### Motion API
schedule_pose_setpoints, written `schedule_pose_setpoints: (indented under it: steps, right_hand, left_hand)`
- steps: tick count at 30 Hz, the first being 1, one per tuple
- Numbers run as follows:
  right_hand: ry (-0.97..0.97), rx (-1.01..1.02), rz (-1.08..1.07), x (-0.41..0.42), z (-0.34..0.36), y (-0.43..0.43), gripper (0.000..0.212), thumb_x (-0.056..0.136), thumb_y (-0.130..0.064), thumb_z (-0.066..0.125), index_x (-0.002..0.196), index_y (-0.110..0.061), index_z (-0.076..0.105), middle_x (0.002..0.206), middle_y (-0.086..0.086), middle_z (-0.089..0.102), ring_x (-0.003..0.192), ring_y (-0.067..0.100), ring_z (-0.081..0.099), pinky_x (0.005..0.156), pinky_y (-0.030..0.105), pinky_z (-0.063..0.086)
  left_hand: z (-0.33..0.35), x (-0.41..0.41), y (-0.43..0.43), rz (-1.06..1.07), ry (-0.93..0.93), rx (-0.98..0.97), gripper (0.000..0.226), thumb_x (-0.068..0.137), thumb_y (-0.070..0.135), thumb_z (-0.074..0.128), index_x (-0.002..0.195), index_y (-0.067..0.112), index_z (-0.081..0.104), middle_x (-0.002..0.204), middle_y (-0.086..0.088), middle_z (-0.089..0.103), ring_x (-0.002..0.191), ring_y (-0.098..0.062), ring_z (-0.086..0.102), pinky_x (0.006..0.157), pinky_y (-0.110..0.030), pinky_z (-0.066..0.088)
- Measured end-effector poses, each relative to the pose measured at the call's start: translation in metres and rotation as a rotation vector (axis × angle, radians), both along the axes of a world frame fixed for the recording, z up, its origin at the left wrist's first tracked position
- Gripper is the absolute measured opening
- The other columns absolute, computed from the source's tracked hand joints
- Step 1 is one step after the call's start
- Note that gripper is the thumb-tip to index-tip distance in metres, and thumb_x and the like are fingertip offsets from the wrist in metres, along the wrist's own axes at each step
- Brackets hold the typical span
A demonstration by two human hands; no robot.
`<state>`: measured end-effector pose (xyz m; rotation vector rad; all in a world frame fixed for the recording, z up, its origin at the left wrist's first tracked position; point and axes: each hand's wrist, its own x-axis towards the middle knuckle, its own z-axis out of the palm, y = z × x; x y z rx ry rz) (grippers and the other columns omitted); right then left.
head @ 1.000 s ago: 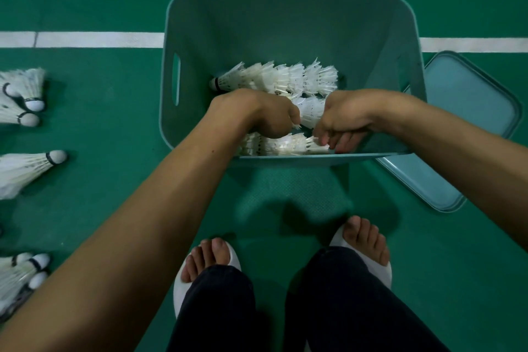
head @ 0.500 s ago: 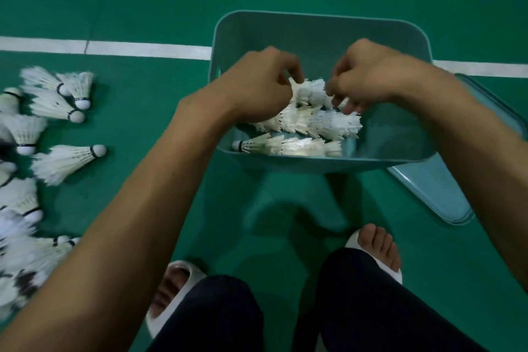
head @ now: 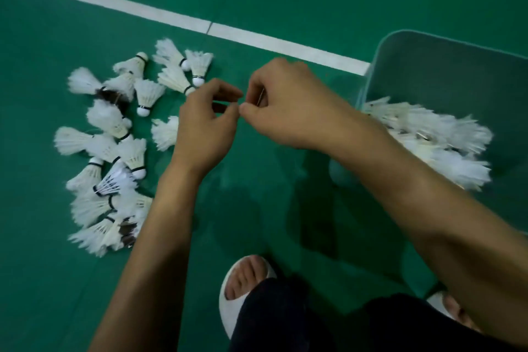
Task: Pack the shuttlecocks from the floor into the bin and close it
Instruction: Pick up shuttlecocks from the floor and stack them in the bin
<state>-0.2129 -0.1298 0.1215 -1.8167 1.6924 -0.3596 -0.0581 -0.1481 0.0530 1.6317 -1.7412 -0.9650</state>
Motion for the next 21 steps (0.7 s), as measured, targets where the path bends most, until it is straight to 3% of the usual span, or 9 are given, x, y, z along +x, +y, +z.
schedule_pose_setpoints:
  steps: [4, 6, 9, 11, 13, 16, 18, 21]
  right_hand:
    - [0.172, 0.023, 0.198, 0.070, -0.047, -0.022, 0.020, 0.091, -0.030, 0.061, 0.104, -0.015, 0.059, 0.113, 0.014, 0.067, 0.106, 0.036, 0.062, 0.073, 0.035, 0.042]
    - [0.174, 0.031, 0.236, 0.098, -0.079, -0.031, 0.018, 0.090, -0.022, 0.061, 0.105, -0.013, 0.058, 0.113, 0.013, 0.066, 0.105, 0.037, 0.061, 0.071, 0.037, 0.043]
    - [0.143, -0.034, 0.262, 0.131, -0.122, -0.045, 0.047, 0.085, -0.012, 0.063, 0.131, -0.012, 0.054, 0.130, 0.013, 0.058, 0.117, 0.036, 0.053, 0.089, 0.043, 0.050]
    - [0.176, -0.026, 0.316, 0.147, -0.139, -0.055, 0.077, 0.082, -0.008, 0.067, 0.152, -0.019, 0.038, 0.154, 0.015, 0.039, 0.135, 0.038, 0.041, 0.106, 0.050, 0.043]
    - [0.211, 0.018, 0.364, 0.158, -0.153, -0.062, 0.089, 0.081, -0.007, 0.069, 0.158, -0.028, 0.029, 0.164, 0.014, 0.025, 0.145, 0.038, 0.030, 0.112, 0.052, 0.034]
    - [0.241, -0.061, 0.337, 0.163, -0.171, -0.062, 0.068, 0.083, -0.014, 0.068, 0.145, -0.027, 0.046, 0.140, 0.011, 0.052, 0.128, 0.035, 0.048, 0.098, 0.044, 0.041]
    - [0.221, -0.116, 0.232, 0.160, -0.174, -0.056, 0.048, 0.082, -0.021, 0.069, 0.128, -0.021, 0.056, 0.117, 0.010, 0.063, 0.111, 0.035, 0.057, 0.087, 0.042, 0.043]
    - [0.118, -0.061, 0.106, 0.149, -0.172, -0.050, 0.040, 0.078, -0.030, 0.073, 0.112, -0.015, 0.060, 0.104, 0.010, 0.067, 0.097, 0.034, 0.062, 0.078, 0.038, 0.049]
  left_hand:
    - [-0.040, 0.077, 0.021, 0.342, -0.219, -0.002, 0.027, 0.082, 0.023, 0.059, 0.106, 0.014, 0.069, 0.107, -0.005, 0.069, 0.102, -0.024, 0.063, 0.090, -0.039, 0.050]
    - [-0.054, 0.107, 0.038, 0.557, -0.350, 0.014, 0.030, 0.082, 0.025, 0.058, 0.108, 0.014, 0.068, 0.110, -0.011, 0.067, 0.108, -0.032, 0.060, 0.093, -0.044, 0.048]
    - [-0.066, 0.126, 0.059, 0.820, -0.524, 0.180, 0.036, 0.082, 0.024, 0.062, 0.117, 0.014, 0.062, 0.125, -0.014, 0.058, 0.122, -0.037, 0.048, 0.099, -0.049, 0.040]
    - [-0.072, 0.129, 0.072, 0.935, -0.654, 0.240, 0.046, 0.077, 0.028, 0.067, 0.120, 0.015, 0.055, 0.133, -0.014, 0.049, 0.128, -0.038, 0.041, 0.104, -0.053, 0.034]
    - [-0.080, 0.126, 0.083, 0.943, -0.695, 0.310, 0.059, 0.073, 0.038, 0.072, 0.123, 0.016, 0.049, 0.138, -0.016, 0.044, 0.130, -0.040, 0.039, 0.106, -0.059, 0.032]
    - [-0.086, 0.123, 0.088, 0.829, -0.686, 0.478, 0.073, 0.071, 0.051, 0.078, 0.127, 0.019, 0.045, 0.139, -0.014, 0.046, 0.131, -0.039, 0.041, 0.108, -0.065, 0.030]
    - [-0.084, 0.128, 0.085, 0.755, -0.680, 0.499, 0.074, 0.070, 0.041, 0.082, 0.130, 0.021, 0.044, 0.138, -0.010, 0.049, 0.129, -0.037, 0.044, 0.108, -0.062, 0.031]
    - [-0.074, 0.135, 0.080, 0.706, -0.610, 0.487, 0.072, 0.070, 0.019, 0.081, 0.133, 0.021, 0.047, 0.137, -0.008, 0.050, 0.124, -0.035, 0.052, 0.107, -0.057, 0.036]
